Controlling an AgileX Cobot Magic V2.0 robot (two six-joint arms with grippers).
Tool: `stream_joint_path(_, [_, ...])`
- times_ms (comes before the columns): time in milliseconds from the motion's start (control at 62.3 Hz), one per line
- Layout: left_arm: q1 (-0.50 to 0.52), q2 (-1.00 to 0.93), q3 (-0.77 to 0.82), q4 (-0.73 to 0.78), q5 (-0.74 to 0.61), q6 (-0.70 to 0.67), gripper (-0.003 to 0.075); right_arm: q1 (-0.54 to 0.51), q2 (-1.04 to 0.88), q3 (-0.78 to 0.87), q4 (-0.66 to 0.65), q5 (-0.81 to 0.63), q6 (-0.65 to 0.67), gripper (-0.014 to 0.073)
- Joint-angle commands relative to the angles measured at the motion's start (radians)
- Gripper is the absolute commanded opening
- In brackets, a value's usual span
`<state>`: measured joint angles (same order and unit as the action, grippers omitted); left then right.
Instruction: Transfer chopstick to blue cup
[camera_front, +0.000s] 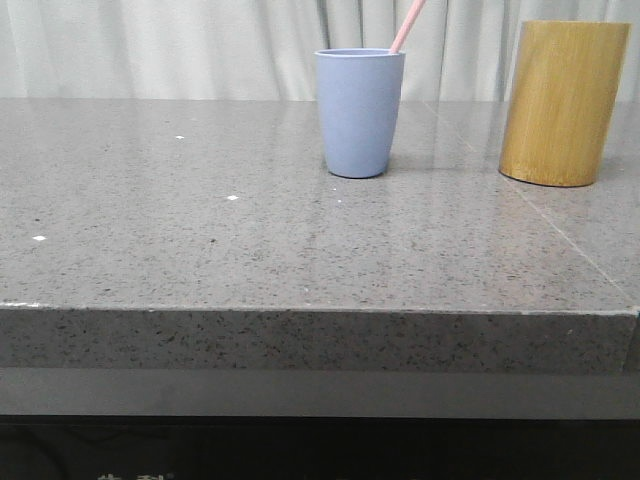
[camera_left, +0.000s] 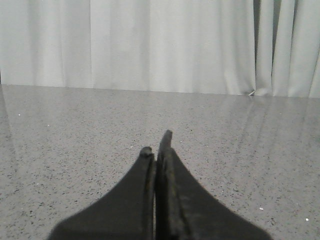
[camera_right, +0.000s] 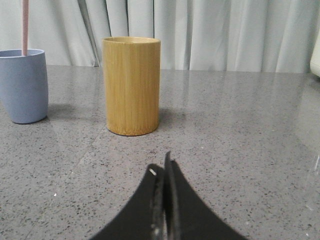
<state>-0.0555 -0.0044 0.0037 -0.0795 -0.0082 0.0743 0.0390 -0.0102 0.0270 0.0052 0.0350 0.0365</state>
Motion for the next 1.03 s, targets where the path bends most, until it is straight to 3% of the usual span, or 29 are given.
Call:
stream_joint_path(0, [0.002, -0.022, 0.012, -0.002, -0.082, -0.007, -0.0019, -0.011, -0.022, -0.004, 0.005, -0.094, 0.001, -0.0068])
stream_joint_path(1011, [0.002, -0.022, 0.012, -0.002, -0.082, -0.007, -0.0019, -0.073, -0.022, -0.004, 0.005, -0.091, 0.001, -0.0068])
